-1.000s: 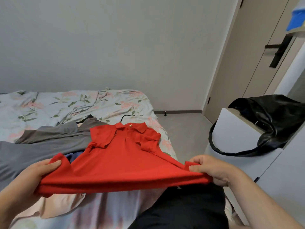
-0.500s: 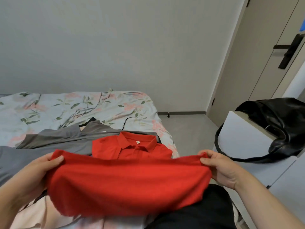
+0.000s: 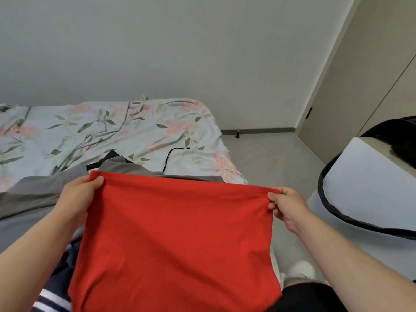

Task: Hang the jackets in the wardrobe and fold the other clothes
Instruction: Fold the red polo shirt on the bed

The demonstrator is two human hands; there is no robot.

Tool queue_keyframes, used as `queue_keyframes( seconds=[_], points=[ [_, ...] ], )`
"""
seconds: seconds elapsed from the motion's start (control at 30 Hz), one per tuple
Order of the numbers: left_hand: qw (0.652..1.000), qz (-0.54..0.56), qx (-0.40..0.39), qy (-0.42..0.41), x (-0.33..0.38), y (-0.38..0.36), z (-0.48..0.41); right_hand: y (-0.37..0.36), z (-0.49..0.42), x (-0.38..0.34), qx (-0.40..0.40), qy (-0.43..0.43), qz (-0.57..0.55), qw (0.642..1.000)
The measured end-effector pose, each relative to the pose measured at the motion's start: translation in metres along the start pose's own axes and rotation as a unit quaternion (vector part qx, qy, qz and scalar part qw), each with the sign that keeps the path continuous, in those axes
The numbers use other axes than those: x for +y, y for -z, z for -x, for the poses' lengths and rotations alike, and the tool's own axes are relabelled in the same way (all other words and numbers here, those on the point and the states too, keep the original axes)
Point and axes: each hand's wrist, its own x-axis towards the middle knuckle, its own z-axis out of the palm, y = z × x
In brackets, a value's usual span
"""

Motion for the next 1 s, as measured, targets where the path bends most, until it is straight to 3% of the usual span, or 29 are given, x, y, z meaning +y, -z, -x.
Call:
queue_keyframes(
  seconds=[0.23, 0.33, 0.4, 0.53, 0.67, 0.77, 0.9, 1.0],
  points=[
    [0.986, -0.159, 0.039, 0.001, -0.015, -0.033, -0.051, -0.048, -0.043, 0.0, -0.029, -0.025, 0.019, 0.999],
    [0.937, -0.337, 0.068, -0.061, -0.03, -0.035, -0.031, -0.054, -0.023, 0.023, -0.068, 0.064, 0.2, 0.975],
    [0.862, -0.471, 0.069, -0.174, -0.034, -0.033, -0.002, -0.054, 0.003, 0.042, -0.106, 0.167, 0.341, 0.919],
    [0.777, -0.502, -0.098, -0.368, -0.063, -0.022, 0.088, -0.05, 0.068, 0.075, -0.204, 0.352, 0.485, 0.774],
    [0.695, -0.536, -0.202, -0.434, -0.11, 0.014, 0.149, -0.04, 0.11, 0.091, -0.321, 0.383, 0.591, 0.633],
    [0.647, -0.565, -0.187, -0.476, -0.141, 0.041, 0.158, -0.026, 0.124, 0.1, -0.329, 0.386, 0.652, 0.564],
    [0.661, -0.571, -0.095, -0.477, -0.151, 0.063, 0.147, -0.009, 0.126, 0.102, -0.259, 0.376, 0.675, 0.579],
    [0.678, -0.594, -0.079, -0.426, -0.137, 0.061, 0.146, 0.002, 0.125, 0.098, -0.223, 0.323, 0.667, 0.634]
  ],
)
